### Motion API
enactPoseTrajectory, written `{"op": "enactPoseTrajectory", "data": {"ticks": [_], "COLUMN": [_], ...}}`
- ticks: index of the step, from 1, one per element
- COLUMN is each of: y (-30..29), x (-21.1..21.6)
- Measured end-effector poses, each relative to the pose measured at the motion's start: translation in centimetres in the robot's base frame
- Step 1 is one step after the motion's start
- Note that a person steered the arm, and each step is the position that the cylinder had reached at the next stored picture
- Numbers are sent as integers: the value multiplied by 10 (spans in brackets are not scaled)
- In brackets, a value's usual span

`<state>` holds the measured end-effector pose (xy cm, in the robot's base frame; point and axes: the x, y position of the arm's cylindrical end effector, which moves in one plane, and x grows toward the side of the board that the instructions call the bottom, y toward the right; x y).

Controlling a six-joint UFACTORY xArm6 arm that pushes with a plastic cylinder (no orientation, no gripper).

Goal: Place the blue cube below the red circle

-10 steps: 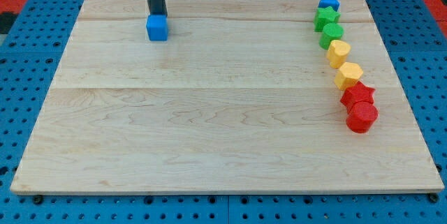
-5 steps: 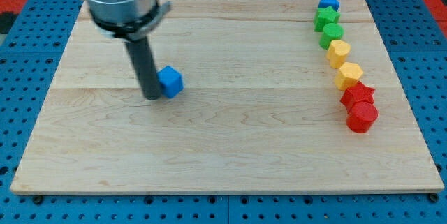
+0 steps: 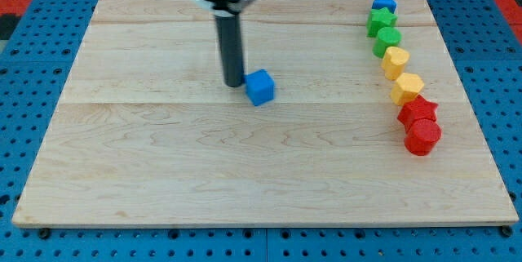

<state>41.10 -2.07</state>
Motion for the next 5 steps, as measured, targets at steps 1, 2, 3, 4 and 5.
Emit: {"op": "enactPoseTrajectory", "data": {"ticks": [1,2,3,4,5], "y": [58,111,128,143,143], "x": [8,46,38,44,89]}}
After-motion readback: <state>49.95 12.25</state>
